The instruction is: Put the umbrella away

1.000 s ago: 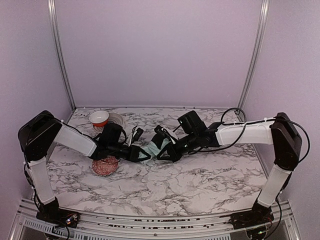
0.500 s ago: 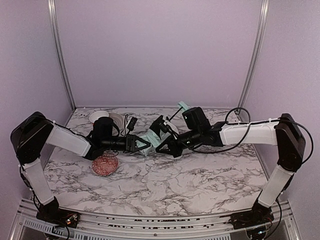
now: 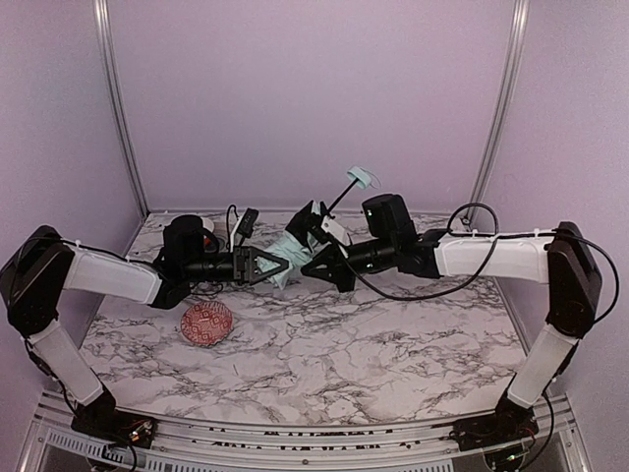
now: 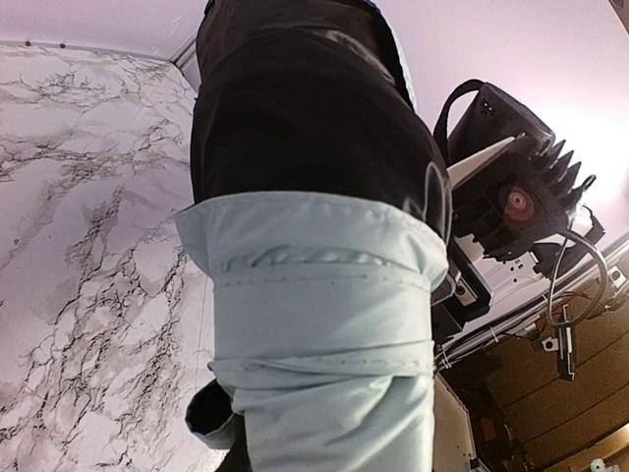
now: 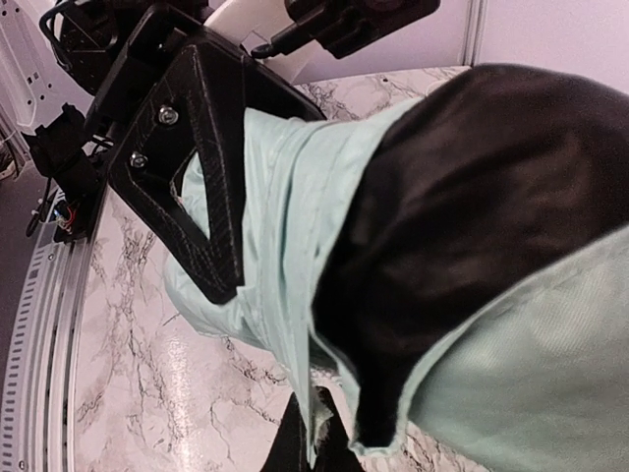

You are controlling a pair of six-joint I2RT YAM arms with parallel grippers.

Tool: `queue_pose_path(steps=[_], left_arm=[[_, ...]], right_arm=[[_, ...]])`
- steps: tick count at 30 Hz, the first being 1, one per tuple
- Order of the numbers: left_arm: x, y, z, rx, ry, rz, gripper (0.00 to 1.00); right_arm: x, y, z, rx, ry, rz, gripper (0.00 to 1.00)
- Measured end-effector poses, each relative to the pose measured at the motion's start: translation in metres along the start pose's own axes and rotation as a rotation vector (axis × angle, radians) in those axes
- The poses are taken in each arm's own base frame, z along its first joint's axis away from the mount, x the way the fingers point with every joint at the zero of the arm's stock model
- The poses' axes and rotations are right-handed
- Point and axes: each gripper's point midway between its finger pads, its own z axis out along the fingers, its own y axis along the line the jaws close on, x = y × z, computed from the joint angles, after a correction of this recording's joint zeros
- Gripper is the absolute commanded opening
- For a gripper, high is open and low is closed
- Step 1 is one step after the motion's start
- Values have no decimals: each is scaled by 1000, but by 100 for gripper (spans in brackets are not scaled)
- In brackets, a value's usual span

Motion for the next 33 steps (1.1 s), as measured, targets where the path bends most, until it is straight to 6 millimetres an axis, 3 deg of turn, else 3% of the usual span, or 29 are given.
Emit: queue_pose_path(steps=[11,15,18,26,30,33], left_arm=[[9,-30,12,71,13,81,0],[14,-35,16,81,24,104,0],[24,-56,21,156,63,137,0],[29,-66,24,197,68,209,0],[35,-64,24,174,80,250,0],[36,-51,23,89,84,289,0]], right_arm=[[-18,6,-15,-5,-55,-94,0],[-14,10,-18,-28,-58,-102,11],[-11,9,-17,-20,-59,-131,18],[-24,12,-37,53,-104,-181,24],[-12,13,-51,110,-94,-169,29],[14,18,-64,140,-49,-135,34]])
